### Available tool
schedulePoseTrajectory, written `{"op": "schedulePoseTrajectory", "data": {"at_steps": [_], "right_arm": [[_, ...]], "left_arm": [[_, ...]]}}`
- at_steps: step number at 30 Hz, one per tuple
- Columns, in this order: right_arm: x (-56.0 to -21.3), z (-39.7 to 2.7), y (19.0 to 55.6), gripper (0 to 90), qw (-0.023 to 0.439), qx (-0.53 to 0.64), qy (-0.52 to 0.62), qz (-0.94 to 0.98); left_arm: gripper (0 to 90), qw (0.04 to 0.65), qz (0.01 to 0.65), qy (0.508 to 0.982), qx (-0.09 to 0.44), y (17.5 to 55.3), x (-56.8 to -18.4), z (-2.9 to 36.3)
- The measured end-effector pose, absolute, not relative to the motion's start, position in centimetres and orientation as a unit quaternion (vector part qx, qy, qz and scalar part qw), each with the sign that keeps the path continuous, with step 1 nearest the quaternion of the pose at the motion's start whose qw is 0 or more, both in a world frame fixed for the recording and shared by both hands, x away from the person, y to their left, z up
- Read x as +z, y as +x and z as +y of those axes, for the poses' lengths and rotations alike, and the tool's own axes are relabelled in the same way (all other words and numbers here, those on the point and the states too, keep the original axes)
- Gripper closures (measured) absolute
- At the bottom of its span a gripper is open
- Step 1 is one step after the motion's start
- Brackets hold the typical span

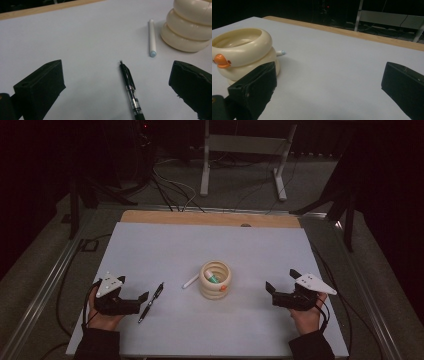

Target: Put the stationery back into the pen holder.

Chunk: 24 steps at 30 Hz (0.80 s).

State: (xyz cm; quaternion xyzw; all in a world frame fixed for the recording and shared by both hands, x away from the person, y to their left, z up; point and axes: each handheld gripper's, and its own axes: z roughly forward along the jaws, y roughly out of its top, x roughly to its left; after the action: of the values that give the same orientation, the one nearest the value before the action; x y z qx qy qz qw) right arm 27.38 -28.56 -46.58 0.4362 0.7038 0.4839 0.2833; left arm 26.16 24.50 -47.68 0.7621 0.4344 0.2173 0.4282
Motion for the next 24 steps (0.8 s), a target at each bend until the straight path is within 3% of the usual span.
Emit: {"op": "schedulePoseTrajectory", "data": {"at_steps": [24], "right_arm": [[-46.6,-28.5,27.3,0.1,0.285,0.484,0.437,0.703]], "left_arm": [[0.5,0.366,0.42,0.815,0.158,26.0,-50.0,22.5]]}}
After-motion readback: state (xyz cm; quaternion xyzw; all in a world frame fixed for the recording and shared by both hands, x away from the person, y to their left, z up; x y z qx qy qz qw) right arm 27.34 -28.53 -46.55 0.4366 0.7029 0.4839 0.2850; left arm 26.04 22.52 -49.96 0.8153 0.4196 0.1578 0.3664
